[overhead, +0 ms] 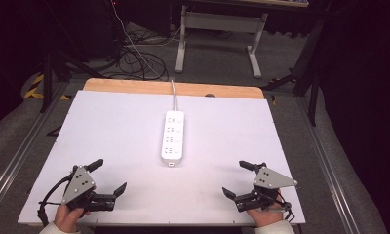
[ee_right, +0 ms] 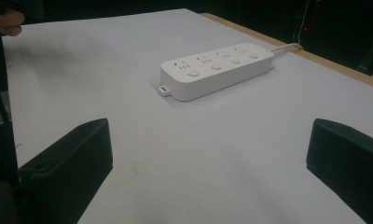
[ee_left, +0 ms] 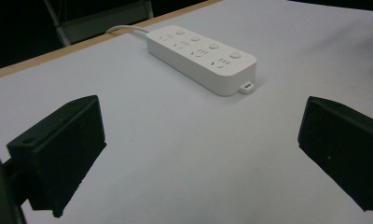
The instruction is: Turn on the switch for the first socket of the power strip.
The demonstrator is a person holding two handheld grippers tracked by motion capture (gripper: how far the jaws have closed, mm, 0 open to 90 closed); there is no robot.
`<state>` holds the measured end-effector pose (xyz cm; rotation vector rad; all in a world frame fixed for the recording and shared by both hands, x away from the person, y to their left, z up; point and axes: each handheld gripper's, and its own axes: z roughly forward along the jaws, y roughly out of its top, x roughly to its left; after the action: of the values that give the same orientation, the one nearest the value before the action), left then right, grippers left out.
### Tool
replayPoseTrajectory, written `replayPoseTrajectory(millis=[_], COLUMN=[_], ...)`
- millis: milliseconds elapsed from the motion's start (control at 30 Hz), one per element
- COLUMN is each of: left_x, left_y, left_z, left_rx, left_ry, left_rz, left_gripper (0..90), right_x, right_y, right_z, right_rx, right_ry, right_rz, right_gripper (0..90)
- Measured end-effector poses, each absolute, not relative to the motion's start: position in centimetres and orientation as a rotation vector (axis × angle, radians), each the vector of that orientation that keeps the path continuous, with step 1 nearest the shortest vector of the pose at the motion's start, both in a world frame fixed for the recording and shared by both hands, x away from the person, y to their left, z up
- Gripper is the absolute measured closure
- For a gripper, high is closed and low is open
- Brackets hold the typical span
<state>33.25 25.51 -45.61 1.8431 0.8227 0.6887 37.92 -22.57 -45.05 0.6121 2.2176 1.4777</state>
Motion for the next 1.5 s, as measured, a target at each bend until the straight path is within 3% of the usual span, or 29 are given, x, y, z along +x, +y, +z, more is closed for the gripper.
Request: replayPoseTrajectory(millis=[1100,1500], left_x=[33.0,32.9], left_y=[25.5,25.3], left_z=[-45.4,-45.4], left_rx=[1.838,1.839], left_ry=[0.829,0.823], left_rz=[0.712,0.717], left_gripper=[1.4,1.3], right_x=[38.3,40.3], right_y=[-21.6,-19.9], right_z=[-44.7,-42.3], right_rx=[0.595,0.610], right_ry=[2.294,2.333], right_rz=[1.457,1.447], right_gripper=[2.1,3.5])
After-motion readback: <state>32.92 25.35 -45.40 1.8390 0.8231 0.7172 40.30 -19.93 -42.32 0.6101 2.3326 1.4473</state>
